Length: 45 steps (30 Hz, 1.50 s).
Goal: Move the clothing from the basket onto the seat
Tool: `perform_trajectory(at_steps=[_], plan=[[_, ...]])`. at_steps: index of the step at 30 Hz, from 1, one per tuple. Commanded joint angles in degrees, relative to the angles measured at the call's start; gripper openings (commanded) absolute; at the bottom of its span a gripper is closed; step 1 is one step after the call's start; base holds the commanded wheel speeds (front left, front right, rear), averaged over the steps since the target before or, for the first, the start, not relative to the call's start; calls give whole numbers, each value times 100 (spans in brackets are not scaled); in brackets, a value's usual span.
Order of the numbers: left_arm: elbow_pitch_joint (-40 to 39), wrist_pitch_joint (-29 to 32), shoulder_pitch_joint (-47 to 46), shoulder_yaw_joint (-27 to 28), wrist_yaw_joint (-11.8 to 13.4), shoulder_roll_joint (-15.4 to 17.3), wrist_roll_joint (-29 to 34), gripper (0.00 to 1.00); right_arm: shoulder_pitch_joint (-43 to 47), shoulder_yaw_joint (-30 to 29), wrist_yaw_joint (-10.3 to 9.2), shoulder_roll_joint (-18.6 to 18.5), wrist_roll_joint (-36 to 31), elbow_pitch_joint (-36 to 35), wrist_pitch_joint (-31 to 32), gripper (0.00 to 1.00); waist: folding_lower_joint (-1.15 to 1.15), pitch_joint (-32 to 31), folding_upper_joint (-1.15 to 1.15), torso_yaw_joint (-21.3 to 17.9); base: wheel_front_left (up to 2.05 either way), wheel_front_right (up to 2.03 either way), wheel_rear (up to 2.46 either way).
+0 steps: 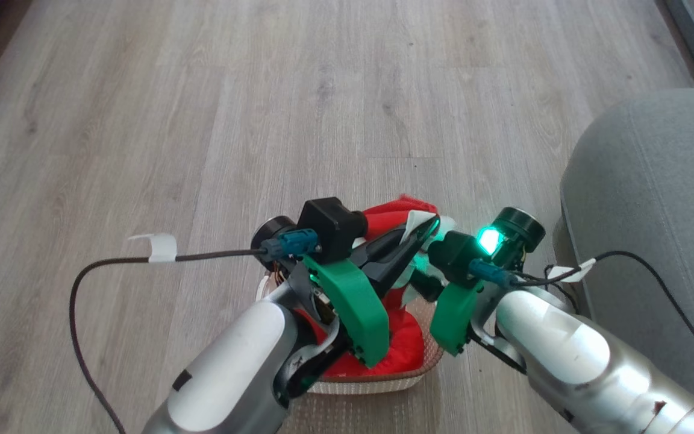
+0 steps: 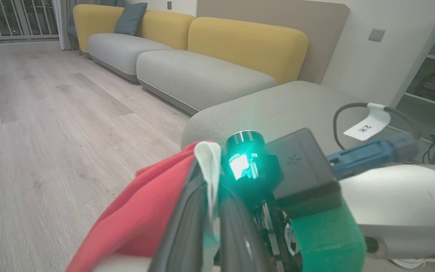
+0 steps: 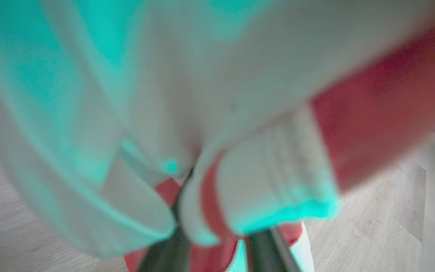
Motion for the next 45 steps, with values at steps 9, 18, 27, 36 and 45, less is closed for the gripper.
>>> perform_trajectory(at_steps=[9, 18, 27, 36, 45], plan=[[1, -199, -224, 331, 34, 105, -50, 29, 45, -27, -2, -163, 327, -431, -38, 0, 0, 71, 0, -89, 0, 0, 0], [377, -580, -158, 449, 100, 189, 4, 100, 313, -561, -2, -499, 397, -565, -38, 0, 0, 164, 0, -178, 0, 0, 0], [980, -1367, 160, 316, 80, 233, 193, 100, 622, -1232, -2, -710, 208, -811, -38, 0, 0, 339, 0, -731, 0, 0, 0], [1705, -2056, 333, -64, 2, 105, 433, 100, 885, -1649, -2, -951, 63, -1008, -38, 0, 0, 339, 0, -1556, 0, 0, 0], [1832, -2153, 277, -147, -41, -74, 519, 100, 1044, -2070, -2, -1268, -21, -1121, -38, 0, 0, 383, 0, -2317, 0, 0, 0]])
